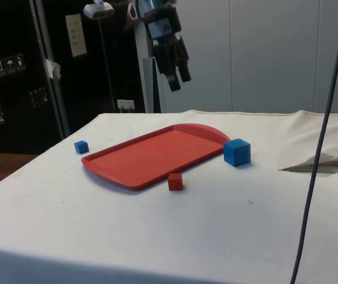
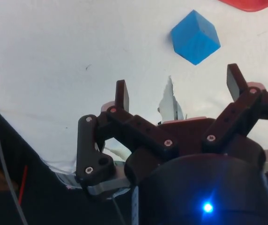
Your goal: Pick up the largest block and place it onto the tray.
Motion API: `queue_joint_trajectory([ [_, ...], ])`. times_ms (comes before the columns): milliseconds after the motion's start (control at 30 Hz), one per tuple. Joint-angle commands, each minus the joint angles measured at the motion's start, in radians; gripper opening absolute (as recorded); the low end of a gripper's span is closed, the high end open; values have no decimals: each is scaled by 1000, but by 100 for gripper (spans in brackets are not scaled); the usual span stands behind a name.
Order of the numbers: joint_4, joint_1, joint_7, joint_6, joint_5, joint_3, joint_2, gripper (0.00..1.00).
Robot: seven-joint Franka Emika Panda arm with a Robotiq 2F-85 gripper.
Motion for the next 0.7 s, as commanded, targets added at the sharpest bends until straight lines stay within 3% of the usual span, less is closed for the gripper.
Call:
queue_joint_trajectory([
  [0,-24,-2,0,24,-11,-3,-11,100],
  [433,-121,-5,-46,90,-18,-31,-12,100],
  [467,-109,-4,-50,74,-3,-30,-1,100],
  [667,-166,-5,-80,114,-24,-44,-14,100],
])
